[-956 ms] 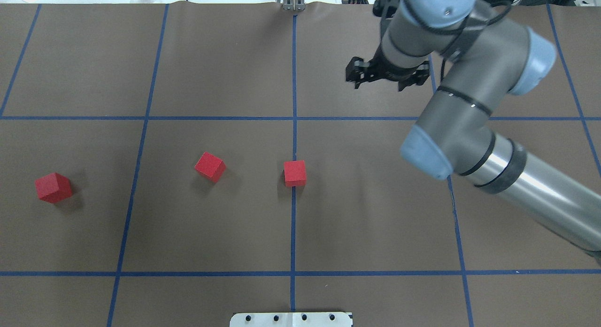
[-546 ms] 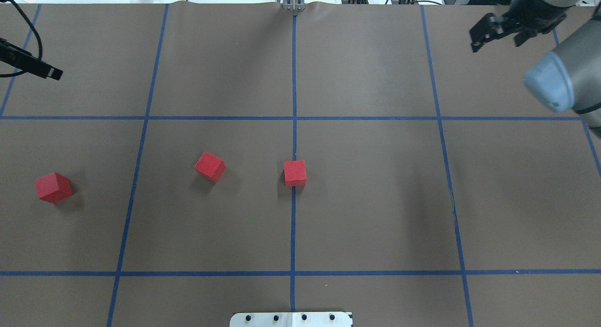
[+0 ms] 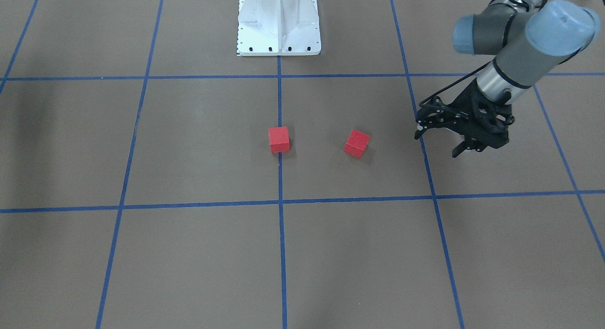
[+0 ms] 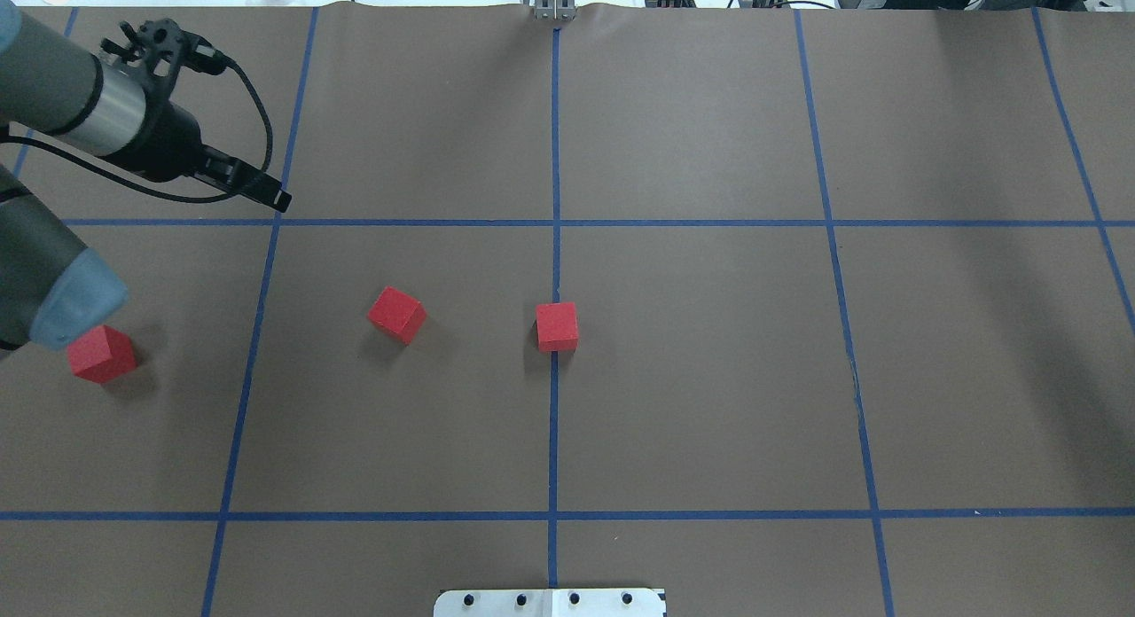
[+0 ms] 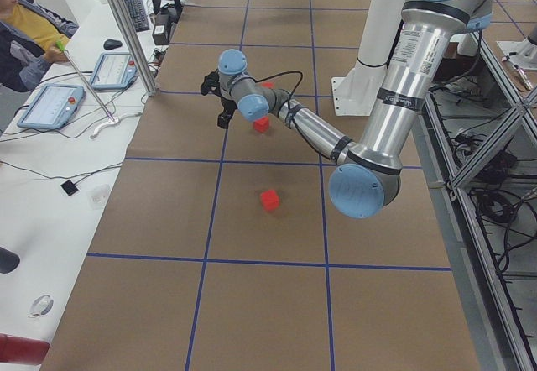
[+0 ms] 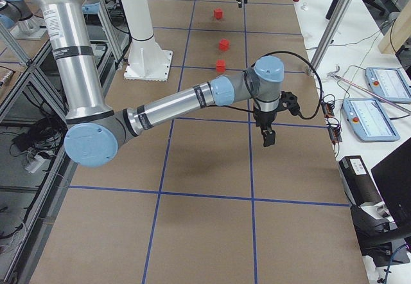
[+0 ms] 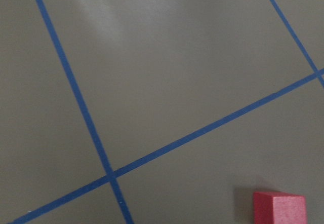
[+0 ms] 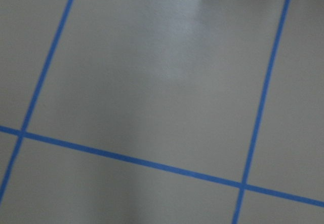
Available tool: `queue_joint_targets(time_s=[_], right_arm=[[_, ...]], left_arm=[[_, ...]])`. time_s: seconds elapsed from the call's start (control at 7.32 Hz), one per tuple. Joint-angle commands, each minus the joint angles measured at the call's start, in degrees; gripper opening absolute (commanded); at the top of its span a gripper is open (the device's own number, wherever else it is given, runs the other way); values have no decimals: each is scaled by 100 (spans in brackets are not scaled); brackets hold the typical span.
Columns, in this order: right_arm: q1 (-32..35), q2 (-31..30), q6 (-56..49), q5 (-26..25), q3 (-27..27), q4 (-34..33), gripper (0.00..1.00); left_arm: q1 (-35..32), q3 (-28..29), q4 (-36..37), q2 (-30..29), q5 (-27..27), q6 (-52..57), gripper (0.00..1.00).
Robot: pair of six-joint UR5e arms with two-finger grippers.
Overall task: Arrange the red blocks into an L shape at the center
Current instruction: 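Lower the left gripper over the red cube left of center and grasp it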
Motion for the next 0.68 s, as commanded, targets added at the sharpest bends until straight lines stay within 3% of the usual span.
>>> queue_joint_targets(time_s=[0.0, 0.14, 0.55], right_arm=[[270, -908, -256, -12, -5, 352, 99], [270, -1069, -203, -30, -83, 808, 99], [270, -1106, -194, -21, -93, 865, 99]], left_arm=[[727, 10, 1010, -515, 409, -180, 100], [1043, 71, 1356, -684, 855, -189, 100], [1730, 710, 1316, -1175, 1340, -716, 100]])
